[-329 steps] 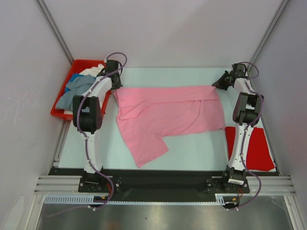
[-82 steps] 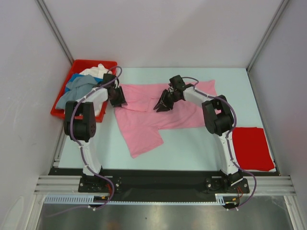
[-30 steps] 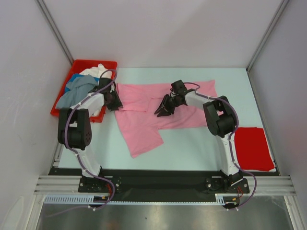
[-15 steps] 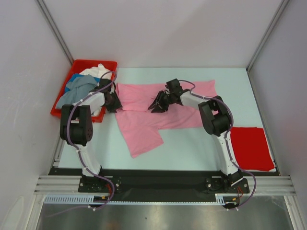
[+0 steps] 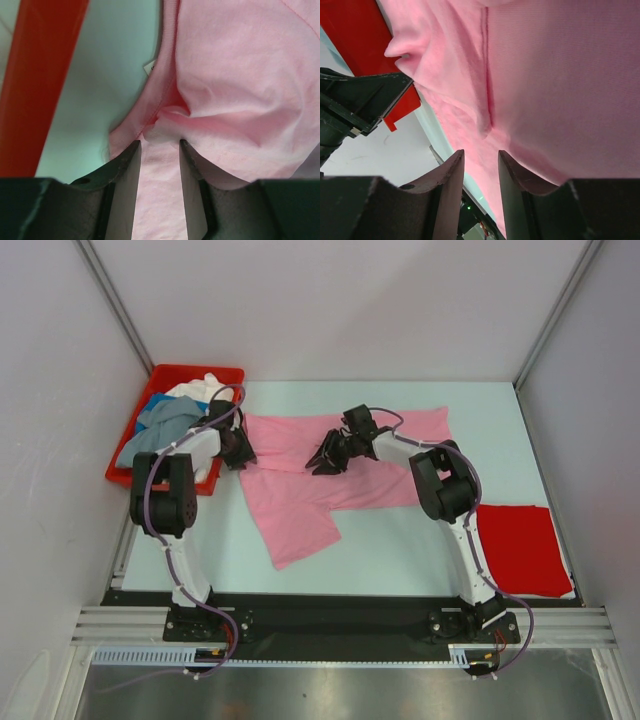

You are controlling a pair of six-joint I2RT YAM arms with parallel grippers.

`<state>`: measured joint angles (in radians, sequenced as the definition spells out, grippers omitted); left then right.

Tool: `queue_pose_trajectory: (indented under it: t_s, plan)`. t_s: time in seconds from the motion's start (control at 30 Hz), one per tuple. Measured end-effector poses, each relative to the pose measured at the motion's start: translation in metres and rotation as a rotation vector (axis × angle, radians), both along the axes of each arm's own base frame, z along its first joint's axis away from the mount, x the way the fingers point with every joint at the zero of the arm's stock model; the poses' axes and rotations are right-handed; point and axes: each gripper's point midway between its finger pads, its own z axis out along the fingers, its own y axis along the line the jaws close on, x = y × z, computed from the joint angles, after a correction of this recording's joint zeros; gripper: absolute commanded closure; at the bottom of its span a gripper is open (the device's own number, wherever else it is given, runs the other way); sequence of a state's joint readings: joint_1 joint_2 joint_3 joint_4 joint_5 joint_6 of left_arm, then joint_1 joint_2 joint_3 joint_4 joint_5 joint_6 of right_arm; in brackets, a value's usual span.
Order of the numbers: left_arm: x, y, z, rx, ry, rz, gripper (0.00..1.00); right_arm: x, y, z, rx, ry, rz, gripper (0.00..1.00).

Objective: Fold and stack the t-shirts
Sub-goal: Fold the tshirt

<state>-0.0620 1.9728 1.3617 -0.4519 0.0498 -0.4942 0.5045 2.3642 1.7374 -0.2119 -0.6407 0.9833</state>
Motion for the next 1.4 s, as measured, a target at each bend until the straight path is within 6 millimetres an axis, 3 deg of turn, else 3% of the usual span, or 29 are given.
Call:
queue_pose_trajectory:
  t_s: [0.33, 0.37, 0.4, 0.43, 0.57, 0.67, 0.77, 1.0, 1.1, 1.4]
  plan:
    - [0.003, 0.0, -0.004, 0.004, -0.001, -0.018, 0.79, 0.002, 0.008, -0.003, -0.016, -0.013, 0.014, 0.55]
    - [0.004, 0.0, -0.004, 0.007, -0.003, -0.024, 0.88, 0.002, 0.008, -0.004, -0.021, -0.013, 0.016, 0.55]
    - [0.005, 0.0, -0.004, 0.007, -0.003, -0.025, 0.9, 0.001, 0.009, -0.006, -0.028, -0.011, 0.017, 0.55]
    - [0.006, 0.0, -0.004, 0.01, -0.005, -0.028, 0.9, 0.0, 0.009, -0.008, -0.034, -0.008, 0.021, 0.55]
    - [0.005, 0.002, -0.003, 0.023, -0.01, -0.031, 0.56, -0.002, 0.009, -0.009, -0.043, -0.013, 0.028, 0.56]
    - [-0.007, 0.005, -0.003, 0.034, -0.011, -0.023, 0.52, -0.002, 0.009, -0.009, -0.046, -0.014, 0.031, 0.56]
    - [-0.012, 0.009, 0.004, 0.063, -0.019, -0.03, 0.51, -0.002, 0.009, -0.009, -0.046, -0.014, 0.032, 0.56]
    - [0.015, 0.011, 0.026, 0.095, -0.094, -0.085, 0.52, -0.002, 0.009, -0.01, -0.047, -0.017, 0.034, 0.56]
    - [0.023, 0.006, 0.024, 0.079, -0.102, -0.112, 0.52, 0.0, 0.007, -0.01, -0.048, -0.021, 0.034, 0.56]
    - [0.017, 0.003, 0.007, 0.067, -0.054, -0.137, 0.51, 0.001, 0.006, -0.01, -0.048, -0.022, 0.032, 0.56]
